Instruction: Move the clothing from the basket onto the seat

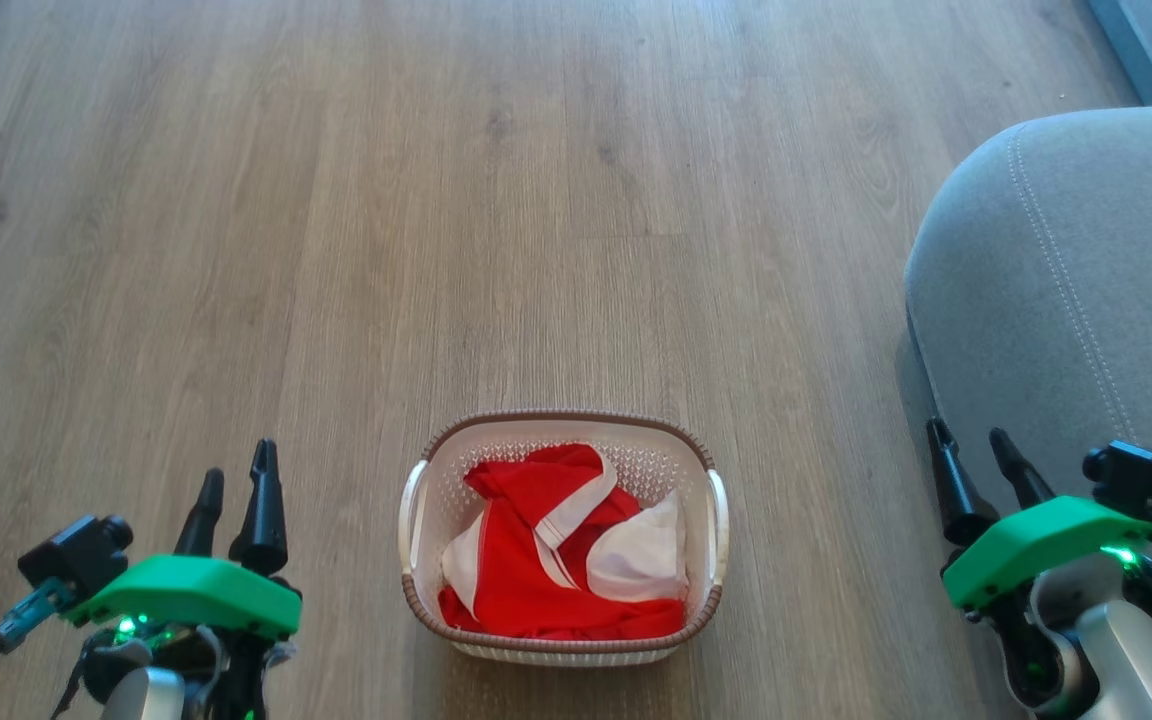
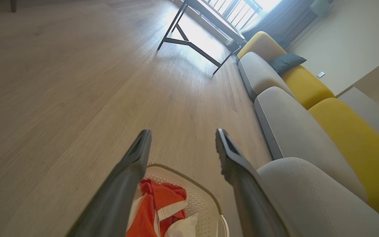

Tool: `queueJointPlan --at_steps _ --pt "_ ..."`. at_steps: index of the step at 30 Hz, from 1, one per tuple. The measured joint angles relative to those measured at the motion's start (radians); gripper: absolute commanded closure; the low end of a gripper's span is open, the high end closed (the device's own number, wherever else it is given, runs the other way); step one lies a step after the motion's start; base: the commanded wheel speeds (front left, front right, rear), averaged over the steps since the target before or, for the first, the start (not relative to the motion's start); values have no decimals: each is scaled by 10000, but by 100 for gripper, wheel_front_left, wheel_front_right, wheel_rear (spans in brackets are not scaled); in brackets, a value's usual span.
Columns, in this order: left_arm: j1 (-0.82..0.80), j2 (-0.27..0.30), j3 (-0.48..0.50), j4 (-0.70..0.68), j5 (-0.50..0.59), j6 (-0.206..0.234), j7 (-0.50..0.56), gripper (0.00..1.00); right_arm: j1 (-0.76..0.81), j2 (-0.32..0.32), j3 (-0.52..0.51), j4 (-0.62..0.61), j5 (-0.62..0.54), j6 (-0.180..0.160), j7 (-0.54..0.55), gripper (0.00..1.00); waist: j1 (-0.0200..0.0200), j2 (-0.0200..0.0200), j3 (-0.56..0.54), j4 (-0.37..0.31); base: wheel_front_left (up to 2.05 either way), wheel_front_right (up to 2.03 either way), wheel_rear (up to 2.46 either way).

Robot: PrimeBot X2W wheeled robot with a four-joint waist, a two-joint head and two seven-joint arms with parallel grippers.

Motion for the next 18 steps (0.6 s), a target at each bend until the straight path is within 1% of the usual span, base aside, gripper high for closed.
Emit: queueJointPlan --at_steps 9,18 --pt "-3 -2 178 -69 1310 -88 -301 0 -98 -518 633 -347 -558 0 -257 0 0 0 74 -44 0 0 0" --pt "-8 2 253 -127 2612 -167 -527 0 -114 -936 867 -606 -1312 0 -531 0 0 0 161 -75 0 0 0"
